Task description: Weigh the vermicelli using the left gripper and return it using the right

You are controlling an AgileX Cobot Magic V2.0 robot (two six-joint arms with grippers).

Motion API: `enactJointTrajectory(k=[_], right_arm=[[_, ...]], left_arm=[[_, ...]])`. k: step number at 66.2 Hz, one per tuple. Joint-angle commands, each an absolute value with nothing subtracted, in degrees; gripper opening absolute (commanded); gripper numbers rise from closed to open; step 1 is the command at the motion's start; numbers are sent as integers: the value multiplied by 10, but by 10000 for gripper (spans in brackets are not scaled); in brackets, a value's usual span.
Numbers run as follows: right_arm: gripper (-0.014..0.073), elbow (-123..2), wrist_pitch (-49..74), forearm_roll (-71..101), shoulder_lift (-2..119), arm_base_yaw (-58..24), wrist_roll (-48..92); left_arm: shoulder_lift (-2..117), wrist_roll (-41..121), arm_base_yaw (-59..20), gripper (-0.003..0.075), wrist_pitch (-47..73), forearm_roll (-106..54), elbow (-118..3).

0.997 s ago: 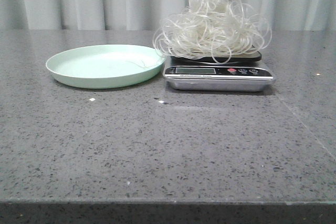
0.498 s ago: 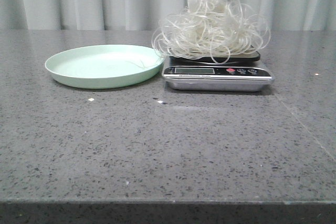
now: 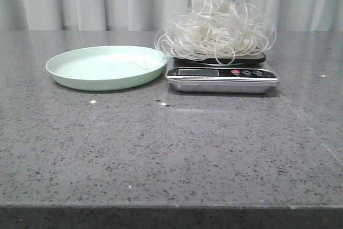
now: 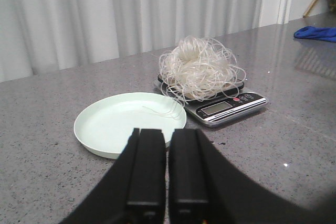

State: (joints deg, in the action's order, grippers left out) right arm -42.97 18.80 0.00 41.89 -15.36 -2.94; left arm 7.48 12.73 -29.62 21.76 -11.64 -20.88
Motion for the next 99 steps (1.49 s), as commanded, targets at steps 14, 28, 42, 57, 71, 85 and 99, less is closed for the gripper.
enactJointTrajectory(k=[14,28,42,57,71,85,99], right_arm=[[533,-655,215,0,642,-240,-23],[533,-793,272,14,779,-249,-23],[533,-905,363,14,902,-249,-23],[533,-973,427,15,998,-249,-24],[533,-995,474,10,1044,-249,-24],[294,-1012,553,-28,1072,-249,-24],[164,-1054,585,-27,1074,-249,-24]], left_arm=[[80,127,-296,145,172,-126,-223],[80,127,-296,145,173,-126,-223],[80,127,-296,145,173,-126,-223],[80,127,-296,145,173,-126,-223],[80,127,-296,145,173,-126,-223],[80,127,-296,145,175,-126,-223],[80,127,-296,145,175,-126,-223]])
